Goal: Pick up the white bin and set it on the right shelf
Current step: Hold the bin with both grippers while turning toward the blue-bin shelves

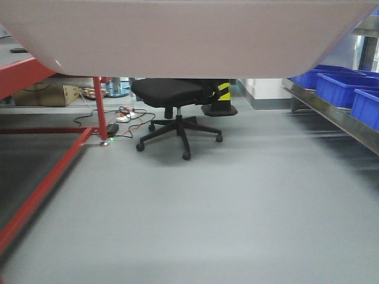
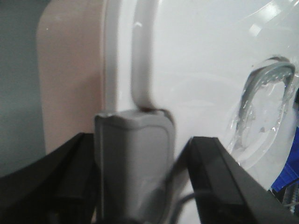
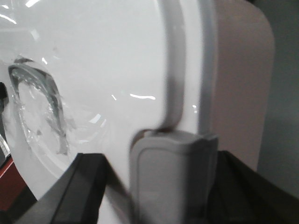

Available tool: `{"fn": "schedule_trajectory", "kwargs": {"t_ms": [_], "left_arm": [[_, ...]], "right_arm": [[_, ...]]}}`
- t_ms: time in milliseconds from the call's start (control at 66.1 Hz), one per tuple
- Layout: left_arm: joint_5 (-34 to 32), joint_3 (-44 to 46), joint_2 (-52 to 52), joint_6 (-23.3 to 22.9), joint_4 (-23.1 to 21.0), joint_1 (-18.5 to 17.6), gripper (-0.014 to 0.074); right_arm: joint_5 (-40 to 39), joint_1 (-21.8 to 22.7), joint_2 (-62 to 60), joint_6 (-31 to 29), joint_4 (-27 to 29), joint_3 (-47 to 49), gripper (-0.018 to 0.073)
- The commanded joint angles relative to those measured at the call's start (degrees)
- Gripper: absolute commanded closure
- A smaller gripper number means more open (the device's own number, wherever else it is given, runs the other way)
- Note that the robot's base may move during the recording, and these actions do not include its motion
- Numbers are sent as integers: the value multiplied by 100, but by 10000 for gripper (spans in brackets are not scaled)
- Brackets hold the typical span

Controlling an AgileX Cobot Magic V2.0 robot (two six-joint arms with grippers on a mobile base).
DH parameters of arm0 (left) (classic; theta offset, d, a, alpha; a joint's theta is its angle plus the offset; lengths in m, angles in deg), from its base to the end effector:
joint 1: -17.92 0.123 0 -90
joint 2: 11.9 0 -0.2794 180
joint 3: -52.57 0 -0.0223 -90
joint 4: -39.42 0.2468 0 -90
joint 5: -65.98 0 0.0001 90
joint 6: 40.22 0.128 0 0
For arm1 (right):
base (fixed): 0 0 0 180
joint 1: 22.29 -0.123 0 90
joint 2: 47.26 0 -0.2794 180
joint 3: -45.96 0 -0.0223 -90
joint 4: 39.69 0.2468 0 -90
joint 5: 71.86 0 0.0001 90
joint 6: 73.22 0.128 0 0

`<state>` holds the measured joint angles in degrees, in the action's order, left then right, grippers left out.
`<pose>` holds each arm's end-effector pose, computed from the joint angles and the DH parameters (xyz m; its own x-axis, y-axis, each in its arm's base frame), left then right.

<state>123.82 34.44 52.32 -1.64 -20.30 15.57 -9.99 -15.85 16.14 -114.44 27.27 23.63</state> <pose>0.1908 -0.1015 0.3844 -0.5577 -0.0221 -0.8298 0.6182 0.6560 -0.4329 0.1932 0.0828 0.3739 -0.5945 0.1360 -0.7925 -0.5530 0.6464 0.5257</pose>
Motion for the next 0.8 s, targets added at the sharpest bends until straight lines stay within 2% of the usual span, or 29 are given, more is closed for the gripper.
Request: {"fn": "schedule_trajectory", "kwargs": {"t_ms": [0, 787], "left_arm": [[359, 200, -66, 47, -942, -164, 346], [359, 200, -66, 47, -942, -164, 346]], "right_arm": [[1067, -151, -136, -44, 1394, 214, 74], [1061, -151, -136, -44, 1394, 214, 74]]}}
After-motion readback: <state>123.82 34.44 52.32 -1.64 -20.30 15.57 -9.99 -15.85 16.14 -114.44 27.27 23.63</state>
